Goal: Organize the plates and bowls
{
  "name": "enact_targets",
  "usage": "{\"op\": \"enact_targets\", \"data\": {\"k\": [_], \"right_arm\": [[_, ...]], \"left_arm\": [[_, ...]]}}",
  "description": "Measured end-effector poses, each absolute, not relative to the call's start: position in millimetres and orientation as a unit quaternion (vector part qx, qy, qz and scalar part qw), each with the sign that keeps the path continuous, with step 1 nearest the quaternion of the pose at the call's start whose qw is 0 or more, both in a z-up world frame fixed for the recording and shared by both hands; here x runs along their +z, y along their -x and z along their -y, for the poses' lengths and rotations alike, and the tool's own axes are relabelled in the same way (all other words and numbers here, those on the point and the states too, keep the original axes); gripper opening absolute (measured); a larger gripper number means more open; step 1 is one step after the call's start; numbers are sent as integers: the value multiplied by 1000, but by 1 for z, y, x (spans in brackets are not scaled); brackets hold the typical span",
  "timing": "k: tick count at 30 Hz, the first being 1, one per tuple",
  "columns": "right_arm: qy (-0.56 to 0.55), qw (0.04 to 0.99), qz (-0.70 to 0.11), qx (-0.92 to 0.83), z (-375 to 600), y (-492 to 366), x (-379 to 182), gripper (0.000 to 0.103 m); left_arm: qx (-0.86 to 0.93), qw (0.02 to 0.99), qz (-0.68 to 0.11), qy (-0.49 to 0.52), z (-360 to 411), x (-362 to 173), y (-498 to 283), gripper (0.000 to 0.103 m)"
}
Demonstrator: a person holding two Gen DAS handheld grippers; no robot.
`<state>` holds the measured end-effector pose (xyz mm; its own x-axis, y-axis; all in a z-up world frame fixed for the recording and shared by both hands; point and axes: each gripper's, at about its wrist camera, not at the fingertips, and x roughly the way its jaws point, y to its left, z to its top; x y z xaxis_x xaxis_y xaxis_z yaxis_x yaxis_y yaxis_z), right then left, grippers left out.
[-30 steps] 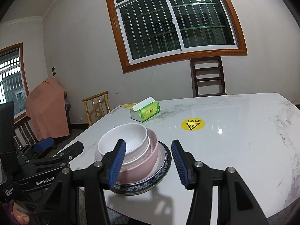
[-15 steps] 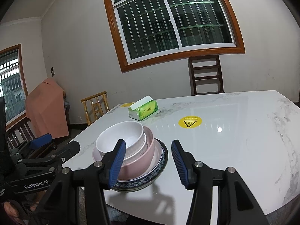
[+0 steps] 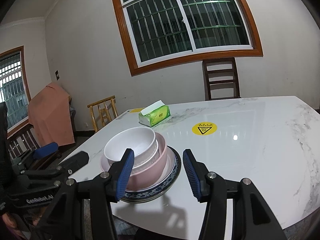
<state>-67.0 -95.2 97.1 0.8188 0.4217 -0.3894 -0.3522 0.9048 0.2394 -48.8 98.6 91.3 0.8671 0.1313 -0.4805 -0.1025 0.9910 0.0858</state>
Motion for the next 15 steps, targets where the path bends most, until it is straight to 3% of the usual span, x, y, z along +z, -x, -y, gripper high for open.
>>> {"op": "enact_targets", "data": {"k": [15], "right_arm": [[-91,945,-248,193,112,62,86,53]], "left_arm": [[45,955,-290,-46,-85,75,41,103]]}}
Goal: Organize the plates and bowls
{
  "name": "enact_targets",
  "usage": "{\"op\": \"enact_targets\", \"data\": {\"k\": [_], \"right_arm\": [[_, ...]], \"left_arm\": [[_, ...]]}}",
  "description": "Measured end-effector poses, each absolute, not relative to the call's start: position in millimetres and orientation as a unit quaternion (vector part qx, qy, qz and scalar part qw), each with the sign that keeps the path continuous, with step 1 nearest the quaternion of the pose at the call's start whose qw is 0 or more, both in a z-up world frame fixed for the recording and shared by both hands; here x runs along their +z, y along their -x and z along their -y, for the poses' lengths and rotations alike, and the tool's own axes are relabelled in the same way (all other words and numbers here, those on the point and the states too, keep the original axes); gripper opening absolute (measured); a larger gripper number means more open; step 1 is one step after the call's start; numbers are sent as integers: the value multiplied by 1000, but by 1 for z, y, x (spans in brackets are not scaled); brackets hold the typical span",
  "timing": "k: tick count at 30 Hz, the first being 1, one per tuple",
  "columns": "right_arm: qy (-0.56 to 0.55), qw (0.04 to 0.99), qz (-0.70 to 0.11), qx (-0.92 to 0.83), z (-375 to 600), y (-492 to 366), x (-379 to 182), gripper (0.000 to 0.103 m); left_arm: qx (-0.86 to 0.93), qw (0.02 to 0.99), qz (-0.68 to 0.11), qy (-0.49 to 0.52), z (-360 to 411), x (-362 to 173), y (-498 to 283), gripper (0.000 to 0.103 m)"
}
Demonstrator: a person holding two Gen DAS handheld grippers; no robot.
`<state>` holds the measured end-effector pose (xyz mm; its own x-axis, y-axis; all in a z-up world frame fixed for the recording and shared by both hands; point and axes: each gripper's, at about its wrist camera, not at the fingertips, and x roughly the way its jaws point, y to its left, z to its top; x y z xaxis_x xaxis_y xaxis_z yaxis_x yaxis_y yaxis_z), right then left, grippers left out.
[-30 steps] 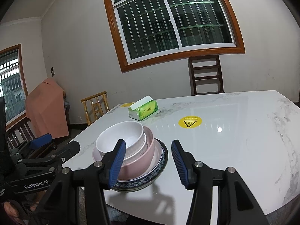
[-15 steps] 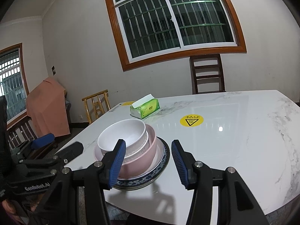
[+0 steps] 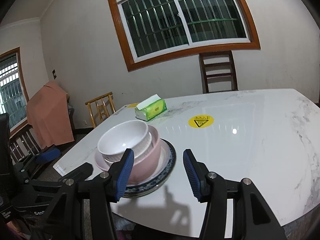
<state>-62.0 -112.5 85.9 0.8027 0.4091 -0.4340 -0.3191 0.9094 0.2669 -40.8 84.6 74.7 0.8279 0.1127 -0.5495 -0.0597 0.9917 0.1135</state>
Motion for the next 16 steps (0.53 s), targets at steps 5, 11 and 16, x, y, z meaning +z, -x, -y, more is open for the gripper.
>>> {"op": "enact_targets", "data": {"k": [5,11,16], "right_arm": [[-120,944,-273,142,160,39,76,55],[-107,934,-339,34,246,-11,48,56],[-118,914,-388,-12,299,-43,26,56]], "left_arm": [[52,954,-289,-60,-80,70,41,103],[47,949,-309,-44,-84,68,34,103],[47,935,-351,-27,-87,64,25,103]]}}
